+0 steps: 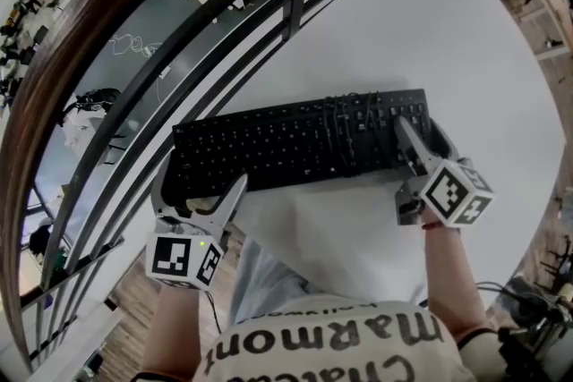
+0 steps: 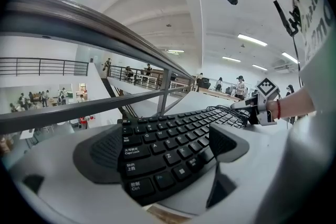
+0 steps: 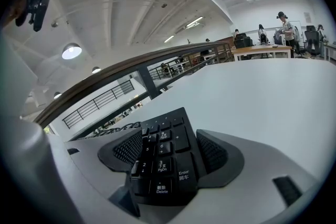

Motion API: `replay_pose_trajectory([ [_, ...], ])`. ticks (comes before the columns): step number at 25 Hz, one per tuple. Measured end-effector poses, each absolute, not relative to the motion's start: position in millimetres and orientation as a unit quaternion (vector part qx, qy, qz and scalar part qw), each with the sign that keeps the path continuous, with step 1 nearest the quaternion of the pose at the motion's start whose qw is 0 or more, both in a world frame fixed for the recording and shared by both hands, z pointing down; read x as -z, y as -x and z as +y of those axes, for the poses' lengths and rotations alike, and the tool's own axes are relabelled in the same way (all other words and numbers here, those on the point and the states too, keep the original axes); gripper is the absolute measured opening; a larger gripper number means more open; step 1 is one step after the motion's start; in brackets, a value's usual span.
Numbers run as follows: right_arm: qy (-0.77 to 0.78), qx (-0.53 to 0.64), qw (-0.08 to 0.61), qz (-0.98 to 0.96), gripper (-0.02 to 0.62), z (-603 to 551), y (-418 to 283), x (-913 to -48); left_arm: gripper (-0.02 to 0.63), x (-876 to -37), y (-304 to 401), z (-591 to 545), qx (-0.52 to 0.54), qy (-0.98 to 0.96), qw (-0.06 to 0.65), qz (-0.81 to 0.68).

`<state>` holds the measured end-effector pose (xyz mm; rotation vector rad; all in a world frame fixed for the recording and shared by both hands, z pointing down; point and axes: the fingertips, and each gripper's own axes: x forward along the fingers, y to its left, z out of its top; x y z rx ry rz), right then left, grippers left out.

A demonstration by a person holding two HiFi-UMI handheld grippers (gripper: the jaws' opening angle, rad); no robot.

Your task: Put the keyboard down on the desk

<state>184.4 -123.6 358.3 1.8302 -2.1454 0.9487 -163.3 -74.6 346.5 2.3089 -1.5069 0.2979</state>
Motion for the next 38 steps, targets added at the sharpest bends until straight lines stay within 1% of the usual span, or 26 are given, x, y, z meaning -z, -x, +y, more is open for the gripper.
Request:
replay_pose_trajectory([
  [14,-0.617,-0.328,0.083,-0.711,0.337,-123.0,-182.8,-361.7,0.502,-348.5,166.1,-74.3,-0.106,-0.819,0.181,-0.534],
  [38,-0.656,-0.285,0.077,-0.695,0.339,-121.8,-188.2,-354.3,0.502,-347.3,164.8,-75.4,-0.112,-0.819,0.178,-0.533],
])
